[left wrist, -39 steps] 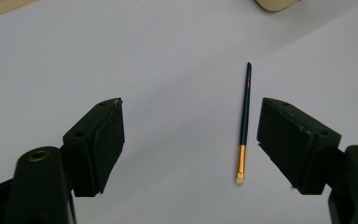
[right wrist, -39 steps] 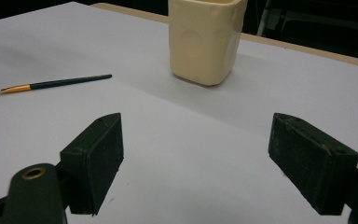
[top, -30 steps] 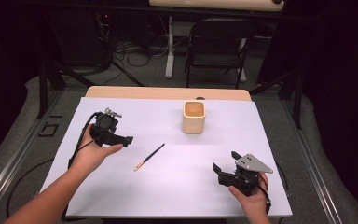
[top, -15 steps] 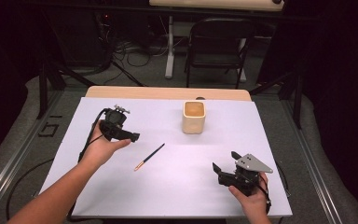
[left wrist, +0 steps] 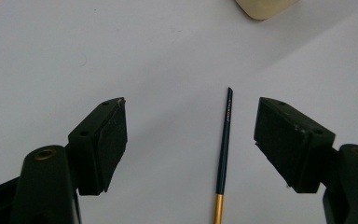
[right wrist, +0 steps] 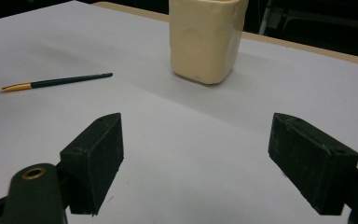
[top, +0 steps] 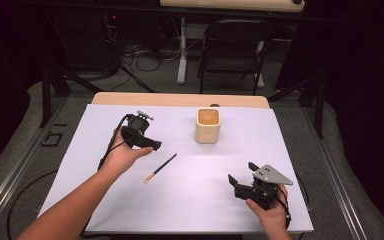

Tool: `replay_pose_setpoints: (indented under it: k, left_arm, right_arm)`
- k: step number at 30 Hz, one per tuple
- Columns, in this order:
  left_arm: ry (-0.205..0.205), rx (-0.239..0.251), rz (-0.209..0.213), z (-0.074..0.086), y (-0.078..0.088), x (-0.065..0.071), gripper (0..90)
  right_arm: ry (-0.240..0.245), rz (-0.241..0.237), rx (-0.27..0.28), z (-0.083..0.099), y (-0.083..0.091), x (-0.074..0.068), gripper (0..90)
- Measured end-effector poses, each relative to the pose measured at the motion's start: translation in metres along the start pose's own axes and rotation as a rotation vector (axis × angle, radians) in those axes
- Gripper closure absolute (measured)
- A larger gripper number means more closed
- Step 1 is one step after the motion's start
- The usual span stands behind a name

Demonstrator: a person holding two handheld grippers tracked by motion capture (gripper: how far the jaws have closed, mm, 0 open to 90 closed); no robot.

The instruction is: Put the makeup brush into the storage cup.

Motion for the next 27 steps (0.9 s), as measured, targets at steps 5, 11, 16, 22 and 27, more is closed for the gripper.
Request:
replay_pose_setpoints:
  k: [5, 11, 16, 22, 27]
  left_arm:
    - [-0.011, -0.013, 0.0, -0.0019, -0.003, 0.0032, 26.8]
    - [-0.019, -0.027, 0.003, -0.0021, -0.0042, 0.0057, 27.3]
    - [-0.018, -0.041, 0.0, -0.0016, -0.0049, 0.0046, 27.2]
    - [-0.023, -0.063, 0.018, -0.0008, -0.0058, 0.0056, 30.5]
    - [-0.015, -0.09, 0.041, 0.0005, -0.0069, 0.0085, 30.7]
  right_arm:
    - [0.001, -0.001, 0.0, 0.0002, -0.0005, 0.0002, 17.8]
    - [0.001, -0.001, 0.001, 0.0003, -0.0006, 0.0002, 17.8]
    - [0.002, -0.002, -0.002, 0.0005, -0.0007, 0.0002, 17.8]
    - [-0.001, -0.004, -0.011, 0.0009, -0.0004, 0.0001, 17.8]
    - [-0.002, -0.005, -0.015, 0.0013, -0.0007, 0.0002, 17.9]
Point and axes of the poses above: each handheld gripper's, and its own axes: y roughly backward along the jaws, z roughly out of its underside, x roughly to its right, the point moved 5 cm from there along -y, roughly forward along the jaws, and after that the axes turned 15 degrees about -z, right-handed, at the moved point
